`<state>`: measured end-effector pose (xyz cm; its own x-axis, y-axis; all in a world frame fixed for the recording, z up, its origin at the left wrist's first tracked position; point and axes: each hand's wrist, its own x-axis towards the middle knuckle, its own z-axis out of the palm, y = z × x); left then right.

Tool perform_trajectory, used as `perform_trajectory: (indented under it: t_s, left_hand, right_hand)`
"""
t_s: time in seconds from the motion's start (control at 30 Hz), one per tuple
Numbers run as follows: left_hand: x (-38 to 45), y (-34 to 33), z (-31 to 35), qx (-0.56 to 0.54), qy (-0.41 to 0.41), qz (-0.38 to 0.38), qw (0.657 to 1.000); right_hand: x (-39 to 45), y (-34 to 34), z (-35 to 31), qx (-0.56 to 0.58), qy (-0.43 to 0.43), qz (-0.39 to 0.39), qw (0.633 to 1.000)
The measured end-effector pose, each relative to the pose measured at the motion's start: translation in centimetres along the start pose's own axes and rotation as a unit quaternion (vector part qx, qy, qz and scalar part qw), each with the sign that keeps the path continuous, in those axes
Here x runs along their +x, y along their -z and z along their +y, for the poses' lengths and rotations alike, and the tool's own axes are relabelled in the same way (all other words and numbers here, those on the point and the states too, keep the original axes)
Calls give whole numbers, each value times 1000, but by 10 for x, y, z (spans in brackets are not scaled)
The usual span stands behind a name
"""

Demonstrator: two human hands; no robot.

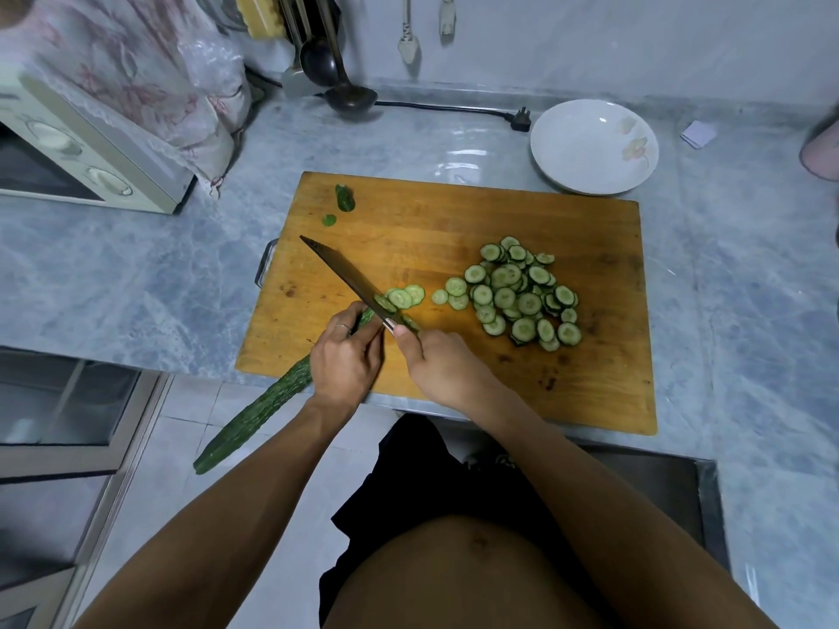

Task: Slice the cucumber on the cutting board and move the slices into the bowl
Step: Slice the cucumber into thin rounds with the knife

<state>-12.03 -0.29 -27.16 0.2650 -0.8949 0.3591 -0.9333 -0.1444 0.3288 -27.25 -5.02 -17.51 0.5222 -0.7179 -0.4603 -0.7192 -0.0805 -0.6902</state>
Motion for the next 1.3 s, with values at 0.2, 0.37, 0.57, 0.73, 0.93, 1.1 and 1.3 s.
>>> perform_trajectory:
  t_s: [0.2, 0.37, 0.57, 0.73, 0.93, 1.1, 1.3]
  left_hand:
    - [1, -1, -1, -21, 14, -4, 1000]
    - [3, 1, -2, -32, 14, 7, 999]
    - [2, 4, -1, -43, 1, 8, 999]
    - [3, 7, 2, -44, -5, 17, 999]
    - [3, 2, -1, -37, 0, 9, 999]
    - [3, 1, -1, -36, -2, 10, 999]
    - [2, 0, -5, -30, -7, 6, 1000]
  right_hand:
    - [1, 26, 7, 41, -9, 2, 999]
    - [-16, 36, 6, 57, 7, -11, 998]
    - [-29, 27, 2, 19, 35, -14, 999]
    - [-32, 24, -1, 9, 34, -7, 999]
    - [-28, 17, -3, 6, 38, 4, 999]
    - [-11, 11, 0, 11, 18, 10, 1000]
    - [3, -3, 4, 6, 8, 11, 1000]
